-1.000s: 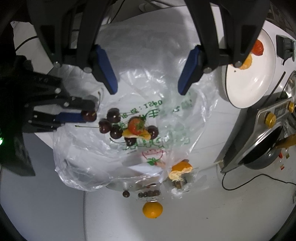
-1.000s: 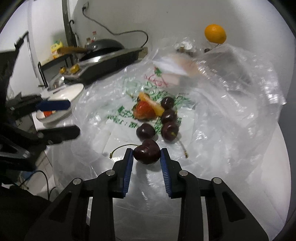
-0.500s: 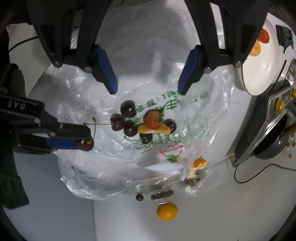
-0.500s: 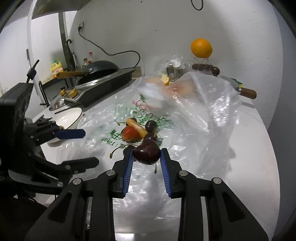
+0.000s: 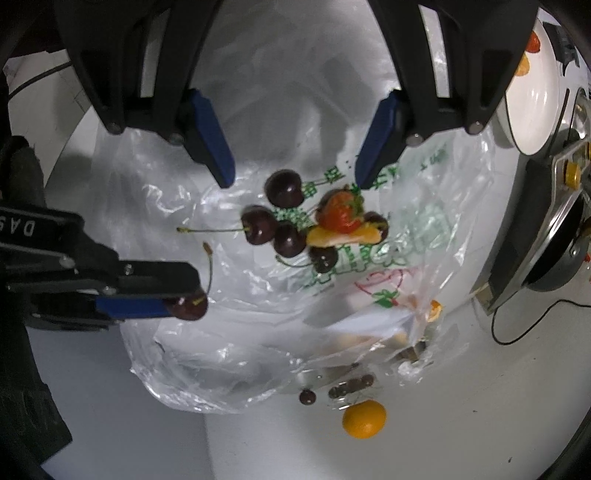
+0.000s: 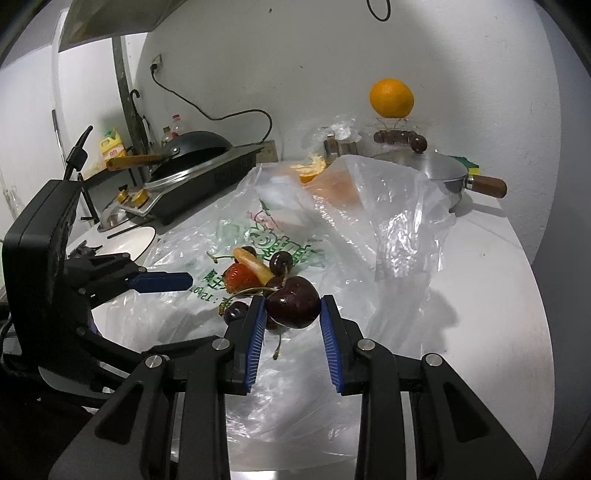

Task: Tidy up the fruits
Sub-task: 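Grasp a dark cherry with the left tool while the right tool holds its cherry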

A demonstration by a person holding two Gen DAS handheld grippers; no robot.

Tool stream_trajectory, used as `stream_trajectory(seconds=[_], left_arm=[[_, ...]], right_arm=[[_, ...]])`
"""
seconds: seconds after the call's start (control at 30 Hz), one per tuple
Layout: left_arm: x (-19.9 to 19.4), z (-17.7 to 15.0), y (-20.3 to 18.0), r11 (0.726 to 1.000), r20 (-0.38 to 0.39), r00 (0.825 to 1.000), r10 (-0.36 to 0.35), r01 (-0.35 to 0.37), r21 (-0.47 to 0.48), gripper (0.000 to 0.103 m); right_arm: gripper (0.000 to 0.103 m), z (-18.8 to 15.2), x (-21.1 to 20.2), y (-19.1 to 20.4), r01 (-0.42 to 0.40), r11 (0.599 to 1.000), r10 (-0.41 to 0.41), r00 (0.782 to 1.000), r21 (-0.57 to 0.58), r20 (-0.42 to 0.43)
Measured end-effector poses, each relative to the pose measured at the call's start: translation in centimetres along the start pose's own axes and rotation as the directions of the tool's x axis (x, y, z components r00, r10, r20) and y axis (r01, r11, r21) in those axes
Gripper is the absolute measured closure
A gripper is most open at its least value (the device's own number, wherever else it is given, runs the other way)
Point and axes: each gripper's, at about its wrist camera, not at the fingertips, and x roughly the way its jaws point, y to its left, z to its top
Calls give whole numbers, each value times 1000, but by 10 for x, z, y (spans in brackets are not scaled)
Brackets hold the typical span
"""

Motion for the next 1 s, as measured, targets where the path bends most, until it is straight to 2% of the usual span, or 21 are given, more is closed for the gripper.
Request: stream_trajectory(seconds=[0.23, 0.3, 0.33, 0.63, 0.73, 0.93, 1.0], left_arm=[[14, 6, -3, 1000, -11, 1000, -20, 20, 15, 35], [17, 7, -3, 999, -11, 1000, -29, 29, 13, 39], [19, 8, -3, 999, -16, 999, -33, 33, 13, 45], [33, 11, 1, 998, -39, 997, -63, 62, -28, 51], [37, 12, 4, 997, -45, 996, -72, 70, -35, 61], [37, 13, 6, 996, -40, 996, -77, 75, -40, 74], [37, 13, 9, 996, -40, 996, -83, 81, -47, 75]], right_arm=[[71, -1, 3, -10, -3, 1000, 3, 1000, 15, -4], [71, -3, 3, -12, -5, 1000, 5, 1000, 17, -7], [71, -3, 4, -12, -5, 1000, 6, 1000, 17, -8], [71, -4, 7, -18, -13, 1000, 13, 1000, 26, -16], [71, -4, 8, -18, -12, 1000, 12, 1000, 26, -19], [71, -3, 10, -18, -4, 1000, 5, 1000, 25, -26], [71, -3, 10, -17, 1, 1000, 0, 1000, 24, -28]])
